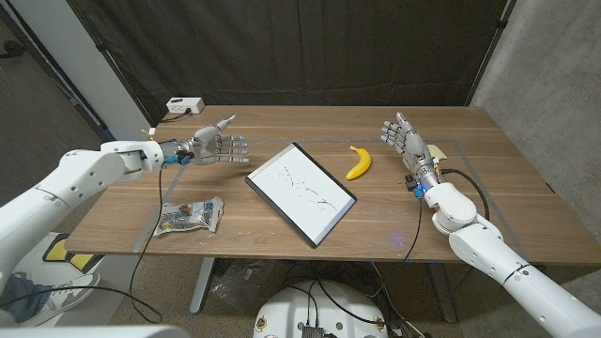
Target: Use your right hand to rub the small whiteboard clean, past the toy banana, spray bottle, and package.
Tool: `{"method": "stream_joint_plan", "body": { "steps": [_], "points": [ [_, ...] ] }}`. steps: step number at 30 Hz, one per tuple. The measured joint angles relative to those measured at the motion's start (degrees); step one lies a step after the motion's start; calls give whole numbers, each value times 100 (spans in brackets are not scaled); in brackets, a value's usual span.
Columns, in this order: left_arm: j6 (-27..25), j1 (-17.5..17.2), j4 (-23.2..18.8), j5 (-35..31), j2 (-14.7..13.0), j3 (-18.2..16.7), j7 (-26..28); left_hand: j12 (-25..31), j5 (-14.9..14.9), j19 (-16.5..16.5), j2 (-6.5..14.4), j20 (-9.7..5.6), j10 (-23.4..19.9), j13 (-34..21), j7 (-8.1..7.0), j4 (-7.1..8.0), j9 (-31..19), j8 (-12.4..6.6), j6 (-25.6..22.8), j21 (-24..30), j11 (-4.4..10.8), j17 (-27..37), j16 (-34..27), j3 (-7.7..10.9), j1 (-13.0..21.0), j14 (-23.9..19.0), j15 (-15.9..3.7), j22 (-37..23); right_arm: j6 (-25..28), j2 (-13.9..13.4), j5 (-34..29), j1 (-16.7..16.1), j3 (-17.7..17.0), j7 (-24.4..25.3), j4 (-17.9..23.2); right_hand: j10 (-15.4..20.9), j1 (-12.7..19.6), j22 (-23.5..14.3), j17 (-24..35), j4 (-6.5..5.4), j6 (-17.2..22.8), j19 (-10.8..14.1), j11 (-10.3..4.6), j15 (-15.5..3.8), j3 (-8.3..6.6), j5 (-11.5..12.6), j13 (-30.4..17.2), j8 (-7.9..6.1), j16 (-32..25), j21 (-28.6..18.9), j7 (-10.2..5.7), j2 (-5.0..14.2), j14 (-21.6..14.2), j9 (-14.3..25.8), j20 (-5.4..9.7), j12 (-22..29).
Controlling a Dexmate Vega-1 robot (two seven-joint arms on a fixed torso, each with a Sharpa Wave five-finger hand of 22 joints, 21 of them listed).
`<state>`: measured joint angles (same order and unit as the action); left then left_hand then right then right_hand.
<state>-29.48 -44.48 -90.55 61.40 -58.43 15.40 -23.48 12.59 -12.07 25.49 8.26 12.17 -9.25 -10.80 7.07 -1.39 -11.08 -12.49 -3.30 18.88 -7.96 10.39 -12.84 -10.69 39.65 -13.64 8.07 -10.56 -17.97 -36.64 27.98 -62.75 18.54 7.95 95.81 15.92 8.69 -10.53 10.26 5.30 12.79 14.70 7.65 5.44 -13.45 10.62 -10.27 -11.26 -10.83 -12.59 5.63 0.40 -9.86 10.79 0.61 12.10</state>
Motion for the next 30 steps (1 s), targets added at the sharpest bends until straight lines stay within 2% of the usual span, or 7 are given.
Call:
{"method": "stream_joint_plan", "body": {
  "steps": [5, 11, 18, 21, 23, 24, 30],
  "points": [
    [-433, 328, 87, -44, -51, 132, -111, 0, 43, 300, 33, -10, -78, 0, 1, -166, 0, 0, -61, 42, 37, 0, 47, 166, 365, -125, -20, 18, 38, -14, 8, -2, -1, -2, 15, 0, 0, 0, 0, 0, 0, 0, 0, 0, 0, 0, 0, 0, 0, 0, 0, 0, 0, 0, 0, 0],
    [-982, 840, 168, -148, -79, 356, -210, -36, 63, 516, 84, -1, -78, 0, 0, -252, 0, 22, -61, 65, 38, 0, 56, 252, 513, -181, 3, 18, 86, -30, 15, -4, 19, -27, 35, 12, 23, 0, 0, 16, 0, 41, 12, 0, -16, 0, 0, 0, 0, 0, 0, 23, 0, -1, -41, 0],
    [-1483, 1213, 197, -183, 6, 476, -91, -40, 106, 1100, 90, -10, -357, -28, 21, -483, -27, -3, -348, 86, 107, 0, 56, 488, 1008, -484, -42, 45, 102, -33, 20, -24, 49, -36, 58, 53, 76, 0, 0, 16, 0, 40, -9, 0, -16, 0, 0, 0, 0, 0, 0, 15, 0, -1, -41, 6],
    [-1780, 1390, 244, -192, 66, 572, -17, -40, 106, 1253, 126, -19, -384, -28, 41, -516, -27, -3, -369, 130, 80, 10, 56, 550, 1043, -493, -34, 57, 113, -42, 23, -41, 58, -42, 79, 53, 75, 0, 0, 40, 0, 40, -9, 30, -40, 0, 0, 0, 0, 0, 0, 15, -30, -1, -41, 22],
    [-1780, 1548, 307, -192, 102, 698, -17, -40, 106, 1326, 90, -11, -384, -28, 41, -500, -27, -3, -369, 130, 80, 17, 81, 568, 1081, -519, -7, 71, 118, -42, 25, -41, 58, -43, 80, 53, 76, 0, 0, 40, 0, 40, -9, 30, -40, 0, 0, 0, 0, 0, 0, 15, -31, -1, -41, 22],
    [-2041, 1626, 340, -291, 116, 763, -70, -40, 106, 1363, 116, -9, -382, -28, 40, -492, -27, 3, -367, 130, 78, 17, 100, 575, 1107, -505, 6, 71, 122, -51, 27, -55, 63, -45, 96, 53, 75, 0, 0, 40, 0, 40, -9, 30, -40, 0, 0, 0, 0, 0, 0, 15, -31, -1, -41, 22],
    [-2595, 2326, 550, -734, 223, 1349, -475, -80, 127, 1413, 102, 42, -244, -27, 1, -469, -26, 64, -255, 102, -31, 17, 144, 599, 1137, -433, 34, 71, 151, -74, 28, -87, 76, -52, 141, 73, 75, 0, 0, 39, 0, 40, 10, 30, -40, 0, 0, 0, 0, 0, 0, 15, -31, -1, -41, 22]
  ]
}}
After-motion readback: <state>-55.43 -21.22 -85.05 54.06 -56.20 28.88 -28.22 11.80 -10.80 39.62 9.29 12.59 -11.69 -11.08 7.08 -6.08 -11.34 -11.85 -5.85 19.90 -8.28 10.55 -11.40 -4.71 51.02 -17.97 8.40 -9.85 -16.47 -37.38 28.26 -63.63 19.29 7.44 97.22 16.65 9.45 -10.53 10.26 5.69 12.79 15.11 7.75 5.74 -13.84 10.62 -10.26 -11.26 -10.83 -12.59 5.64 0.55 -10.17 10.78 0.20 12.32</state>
